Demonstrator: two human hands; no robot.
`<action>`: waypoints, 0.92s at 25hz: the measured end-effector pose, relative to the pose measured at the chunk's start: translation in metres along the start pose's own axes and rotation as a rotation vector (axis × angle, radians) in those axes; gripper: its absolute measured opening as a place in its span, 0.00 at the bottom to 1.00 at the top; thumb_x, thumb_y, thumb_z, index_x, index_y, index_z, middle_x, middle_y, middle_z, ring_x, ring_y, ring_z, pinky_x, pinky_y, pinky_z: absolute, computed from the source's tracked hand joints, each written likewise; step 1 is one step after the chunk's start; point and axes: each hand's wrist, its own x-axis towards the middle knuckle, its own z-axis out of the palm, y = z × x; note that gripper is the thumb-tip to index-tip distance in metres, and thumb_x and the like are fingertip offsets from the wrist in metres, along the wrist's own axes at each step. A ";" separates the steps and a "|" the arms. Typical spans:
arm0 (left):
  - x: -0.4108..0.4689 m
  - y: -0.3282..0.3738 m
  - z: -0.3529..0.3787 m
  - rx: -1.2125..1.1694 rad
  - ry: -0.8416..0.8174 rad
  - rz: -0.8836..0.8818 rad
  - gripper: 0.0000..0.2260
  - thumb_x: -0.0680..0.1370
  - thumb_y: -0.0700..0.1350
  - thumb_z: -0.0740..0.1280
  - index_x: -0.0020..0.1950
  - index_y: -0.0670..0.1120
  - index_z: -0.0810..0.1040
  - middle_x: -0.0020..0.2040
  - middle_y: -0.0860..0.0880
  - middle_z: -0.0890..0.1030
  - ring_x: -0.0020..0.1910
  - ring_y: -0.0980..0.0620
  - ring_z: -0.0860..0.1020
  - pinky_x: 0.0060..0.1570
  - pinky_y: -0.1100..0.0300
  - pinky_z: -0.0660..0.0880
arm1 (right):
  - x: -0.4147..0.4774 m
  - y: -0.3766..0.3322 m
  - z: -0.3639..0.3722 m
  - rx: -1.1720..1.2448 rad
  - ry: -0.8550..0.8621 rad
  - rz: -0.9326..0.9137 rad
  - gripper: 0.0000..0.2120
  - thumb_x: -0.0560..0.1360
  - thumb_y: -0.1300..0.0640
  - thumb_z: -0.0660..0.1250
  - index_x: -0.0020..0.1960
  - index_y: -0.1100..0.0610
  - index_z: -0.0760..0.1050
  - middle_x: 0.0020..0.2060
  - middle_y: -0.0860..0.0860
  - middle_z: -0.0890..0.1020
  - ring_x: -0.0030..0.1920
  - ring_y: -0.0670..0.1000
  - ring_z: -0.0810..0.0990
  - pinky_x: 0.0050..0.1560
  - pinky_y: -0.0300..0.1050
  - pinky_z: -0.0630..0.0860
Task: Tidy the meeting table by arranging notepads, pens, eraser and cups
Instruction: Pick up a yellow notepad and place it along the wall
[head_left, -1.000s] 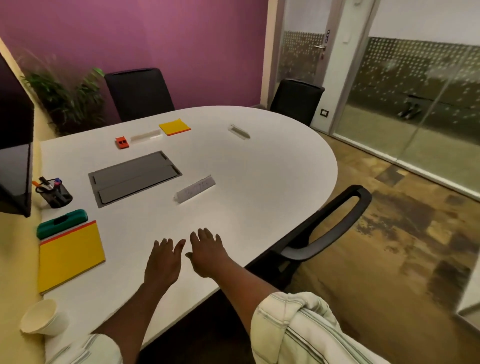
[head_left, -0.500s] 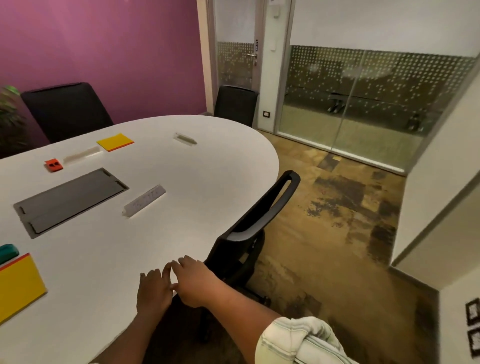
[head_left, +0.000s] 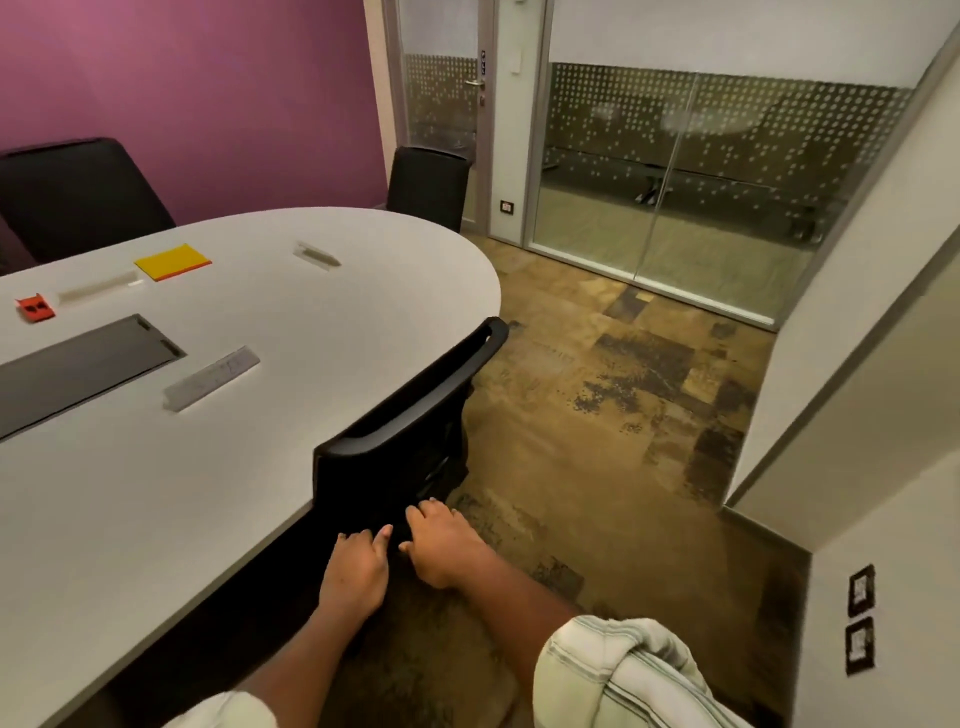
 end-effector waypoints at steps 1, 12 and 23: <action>0.004 0.011 -0.001 -0.016 0.010 0.017 0.18 0.82 0.52 0.52 0.40 0.47 0.75 0.38 0.48 0.78 0.43 0.49 0.77 0.60 0.48 0.70 | -0.001 0.007 -0.007 0.021 0.012 0.008 0.25 0.82 0.50 0.56 0.74 0.61 0.56 0.73 0.60 0.61 0.76 0.59 0.54 0.73 0.59 0.57; 0.007 0.170 0.118 0.077 -0.213 0.173 0.17 0.82 0.53 0.53 0.43 0.43 0.72 0.45 0.42 0.78 0.51 0.43 0.76 0.68 0.49 0.64 | -0.070 0.195 -0.025 0.105 0.053 0.264 0.24 0.81 0.50 0.56 0.73 0.59 0.60 0.73 0.59 0.63 0.75 0.59 0.57 0.72 0.59 0.58; 0.189 0.300 0.180 0.078 -0.311 0.350 0.18 0.82 0.53 0.54 0.43 0.40 0.71 0.47 0.38 0.77 0.52 0.38 0.74 0.67 0.48 0.63 | 0.031 0.355 -0.107 0.163 0.127 0.530 0.26 0.81 0.47 0.56 0.75 0.57 0.56 0.75 0.58 0.59 0.77 0.57 0.53 0.73 0.60 0.54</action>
